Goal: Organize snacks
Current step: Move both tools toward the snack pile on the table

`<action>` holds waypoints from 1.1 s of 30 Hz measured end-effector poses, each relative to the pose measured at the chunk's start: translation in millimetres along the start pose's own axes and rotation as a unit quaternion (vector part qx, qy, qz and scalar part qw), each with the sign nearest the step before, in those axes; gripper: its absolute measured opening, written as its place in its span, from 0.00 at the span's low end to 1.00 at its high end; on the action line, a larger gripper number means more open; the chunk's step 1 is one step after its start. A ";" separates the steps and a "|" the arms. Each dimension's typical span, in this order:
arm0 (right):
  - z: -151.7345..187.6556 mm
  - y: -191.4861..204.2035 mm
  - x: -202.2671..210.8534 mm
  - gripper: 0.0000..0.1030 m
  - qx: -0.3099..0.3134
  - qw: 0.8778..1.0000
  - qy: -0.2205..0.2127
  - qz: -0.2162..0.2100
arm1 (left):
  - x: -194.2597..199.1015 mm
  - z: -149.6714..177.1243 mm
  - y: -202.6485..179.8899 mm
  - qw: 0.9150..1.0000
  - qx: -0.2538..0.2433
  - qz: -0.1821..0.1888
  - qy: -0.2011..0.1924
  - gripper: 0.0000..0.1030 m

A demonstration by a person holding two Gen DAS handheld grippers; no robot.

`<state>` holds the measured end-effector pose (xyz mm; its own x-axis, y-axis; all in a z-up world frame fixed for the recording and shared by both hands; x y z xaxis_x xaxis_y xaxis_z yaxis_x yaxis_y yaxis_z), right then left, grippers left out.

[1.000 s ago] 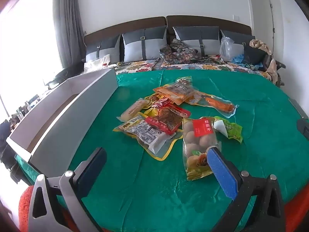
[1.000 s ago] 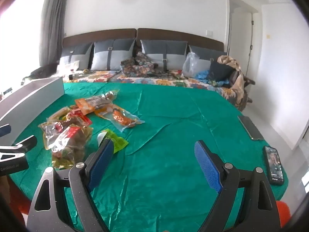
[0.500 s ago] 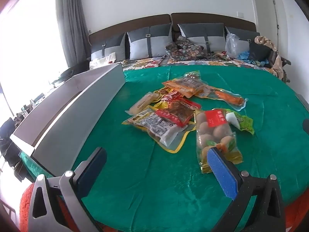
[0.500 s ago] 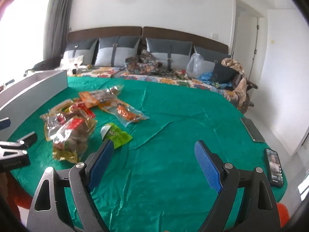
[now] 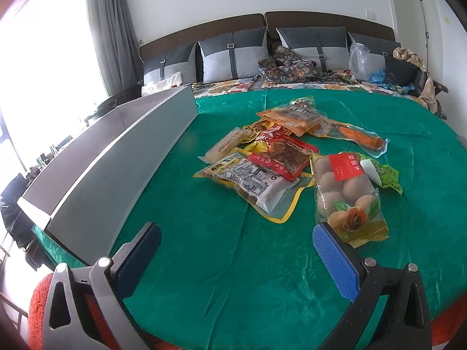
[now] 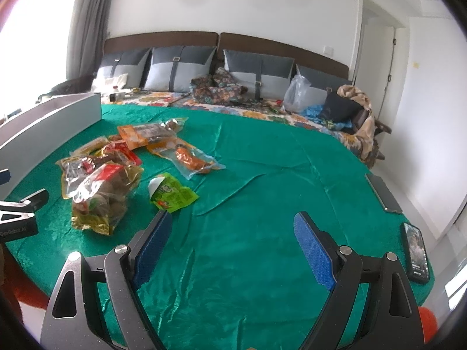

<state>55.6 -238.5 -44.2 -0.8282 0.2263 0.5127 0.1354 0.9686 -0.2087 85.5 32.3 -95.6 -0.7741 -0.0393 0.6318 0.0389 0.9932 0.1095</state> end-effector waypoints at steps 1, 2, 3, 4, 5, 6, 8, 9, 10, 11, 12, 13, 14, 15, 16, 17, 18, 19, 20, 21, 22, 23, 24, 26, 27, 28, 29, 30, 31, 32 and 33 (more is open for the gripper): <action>0.3 0.0 -0.4 0.85 0.000 1.000 0.000 0.000 | -1.3 0.6 0.1 1.000 -0.002 0.000 0.001 1.00; 0.9 -0.1 -1.0 0.85 0.000 1.000 0.001 0.000 | -2.3 1.2 0.0 1.000 -0.003 -0.001 0.003 1.00; 2.0 -0.5 -2.0 0.85 -0.001 1.000 0.002 -0.001 | -3.6 1.8 0.0 1.000 -0.005 -0.002 0.005 1.00; 2.6 -0.7 -2.9 0.85 -0.001 1.000 0.004 -0.001 | -5.3 2.5 0.6 1.000 -0.006 -0.004 0.007 1.00; 3.1 -1.3 -3.6 0.85 -0.002 1.000 0.005 -0.001 | -6.7 3.2 0.8 1.000 -0.007 -0.005 0.009 1.00; 3.9 -1.8 -4.3 0.85 -0.002 1.000 0.006 -0.001 | -7.3 3.9 0.7 1.000 -0.007 -0.006 0.010 1.00; 4.4 -2.3 -4.7 0.85 -0.003 1.000 0.006 0.000 | -9.5 4.5 1.3 1.000 -0.008 -0.005 0.013 1.00; 4.2 -2.1 -4.8 0.85 -0.003 1.000 0.006 0.000 | -9.8 5.1 1.0 1.000 -0.008 -0.006 0.013 1.00; 4.1 -2.1 -4.8 0.85 -0.003 1.000 0.006 0.000 | -10.7 5.6 1.2 1.000 -0.008 -0.006 0.014 1.00; 4.4 -1.9 -5.0 0.85 -0.002 1.000 0.006 0.001 | -12.1 6.3 1.7 1.000 -0.008 -0.007 0.017 1.00; 4.4 -2.3 -4.7 0.85 -0.002 1.000 0.007 0.000 | -12.7 8.0 1.7 1.000 -0.007 -0.008 0.019 1.00; 4.7 -2.3 -5.1 0.85 -0.002 1.000 0.007 0.000 | -14.5 9.1 2.5 1.000 -0.007 -0.008 0.022 1.00; 4.9 -2.1 -5.2 0.85 -0.001 1.000 0.008 0.000 | -16.7 10.4 3.0 1.000 -0.006 -0.008 0.027 1.00; 5.0 -2.0 -5.4 0.85 -0.001 1.000 0.008 0.000 | -19.4 12.4 3.6 0.999 -0.006 -0.008 0.032 1.00; 5.2 -1.8 -5.6 0.85 0.000 1.000 0.009 0.000 | -21.9 14.1 4.3 0.999 -0.005 -0.009 0.037 1.00; 5.4 -1.8 -5.5 0.85 0.000 1.000 0.009 0.000 | -23.7 15.8 4.6 0.999 -0.004 -0.009 0.041 1.00; 5.5 -1.6 -5.6 0.85 0.000 1.000 0.009 -0.001 | -25.9 17.5 5.2 0.999 -0.003 -0.009 0.045 1.00; 5.7 -1.7 -5.5 0.85 0.000 1.000 0.009 -0.001 | -27.5 19.0 5.6 0.999 -0.002 -0.008 0.049 1.00; 5.7 -2.3 -5.3 0.85 0.000 1.000 0.009 -0.001 | -29.1 20.3 6.3 0.999 -0.001 -0.008 0.052 1.00; 5.4 -1.7 -5.3 0.85 0.000 1.000 0.009 0.000 | -31.1 21.7 7.7 0.998 0.002 -0.010 0.056 1.00; 5.4 -2.3 -5.1 0.85 -0.002 1.000 0.009 0.000 | -33.1 23.0 9.0 0.998 0.005 -0.010 0.060 1.00; 4.9 -1.6 -5.4 0.85 -0.001 1.000 0.009 0.000 | -35.4 24.3 10.3 0.998 0.009 -0.009 0.065 1.00; 5.2 -2.1 -5.8 0.85 -0.003 1.000 0.009 -0.001 | -38.2 26.2 11.6 0.997 0.014 -0.007 0.072 1.00; 7.0 -2.1 -7.6 0.85 -0.007 1.000 0.014 -0.005 | -44.9 31.2 14.4 0.996 0.022 -0.004 0.088 1.00; 8.8 -1.1 -9.1 0.85 -0.009 1.000 0.018 -0.011 | -47.1 33.4 15.1 0.995 0.024 -0.004 0.095 1.00; 11.2 0.8 -10.9 0.85 -0.010 1.000 0.024 -0.018 | -49.7 35.1 15.9 0.994 0.025 -0.002 0.102 1.00; 13.8 3.3 -12.8 0.85 -0.010 0.999 0.031 -0.026 | -52.6 36.8 16.1 0.994 0.027 0.001 0.110 1.00; 18.4 10.3 -16.1 0.85 -0.009 0.998 0.044 -0.042 | -55.8 38.7 16.3 0.993 0.026 0.002 0.117 1.00; 21.4 16.9 -18.2 0.85 -0.008 0.997 0.055 -0.057 | -58.5 40.4 16.1 0.992 0.025 0.002 0.123 1.00; 23.6 24.9 -19.9 0.85 -0.008 0.995 0.066 -0.074 | -60.0 42.3 16.0 0.992 0.023 0.002 0.128 1.00; 25.4 34.5 -21.7 0.85 -0.009 0.993 0.077 -0.094 | -61.0 43.8 16.0 0.991 0.022 0.003 0.131 1.00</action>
<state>64.4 -212.7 -83.7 -0.7465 0.0532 0.6632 -0.0027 0.9965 -0.0830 105.7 55.3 -166.0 -0.5831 -0.0539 0.8106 0.0107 0.9972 0.0741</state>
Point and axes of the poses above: each gripper's, at about its wrist camera, not at the fingertips, and x roughly against the way its jaws point, y to its left, z to its underside, the point moved 10 cm from there along -x, roughly the way its jaws point, and after that the axes turned 4 degrees about z, right-handed, at the moved point
